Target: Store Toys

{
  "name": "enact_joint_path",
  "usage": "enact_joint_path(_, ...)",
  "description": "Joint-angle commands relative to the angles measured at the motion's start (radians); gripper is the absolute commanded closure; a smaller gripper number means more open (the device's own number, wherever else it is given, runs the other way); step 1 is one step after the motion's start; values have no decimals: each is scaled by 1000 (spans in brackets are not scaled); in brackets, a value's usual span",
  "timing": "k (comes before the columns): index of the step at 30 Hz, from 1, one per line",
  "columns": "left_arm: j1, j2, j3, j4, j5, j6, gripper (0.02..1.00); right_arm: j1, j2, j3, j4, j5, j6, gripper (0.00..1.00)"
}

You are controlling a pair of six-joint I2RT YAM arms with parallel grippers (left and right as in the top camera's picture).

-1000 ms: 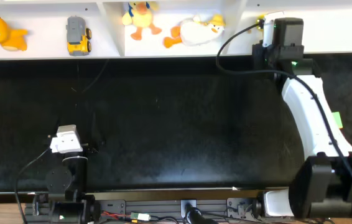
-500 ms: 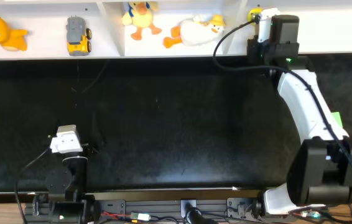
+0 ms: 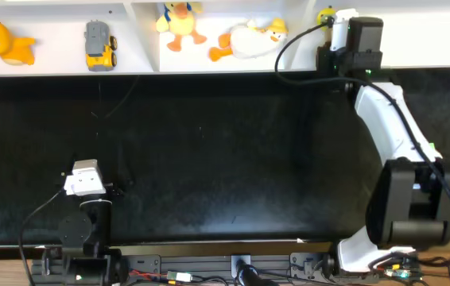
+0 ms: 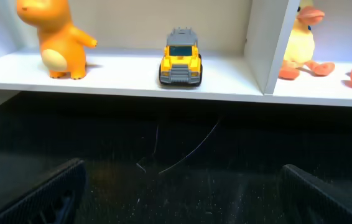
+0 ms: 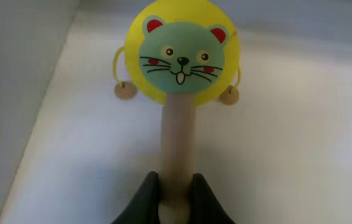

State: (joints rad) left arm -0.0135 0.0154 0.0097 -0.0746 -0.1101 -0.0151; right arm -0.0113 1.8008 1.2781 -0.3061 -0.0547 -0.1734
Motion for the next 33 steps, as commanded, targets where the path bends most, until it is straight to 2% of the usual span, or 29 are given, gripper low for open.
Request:
enact_joint_path(1,-3,-13,-2,-2,-12,23,20,-2,25,43,9,-35,21,869)
enact_joint_path(18,-3,-13,-2,-2,-12,23,20,-2,27,43,-35,-34,21,858)
enact_joint_path(23,-3,-13,-2,-2,-12,23,20,-2,27,43,-40,-34,21,798)
enact_joint_path(27,-3,-13,-2,-2,-12,23,20,-2,27,43,-40,-34,32,704)
enact_joint_path(33,-3,-13,-2,-2,-12,23,20,-2,27,43,-40,-35,32,717)
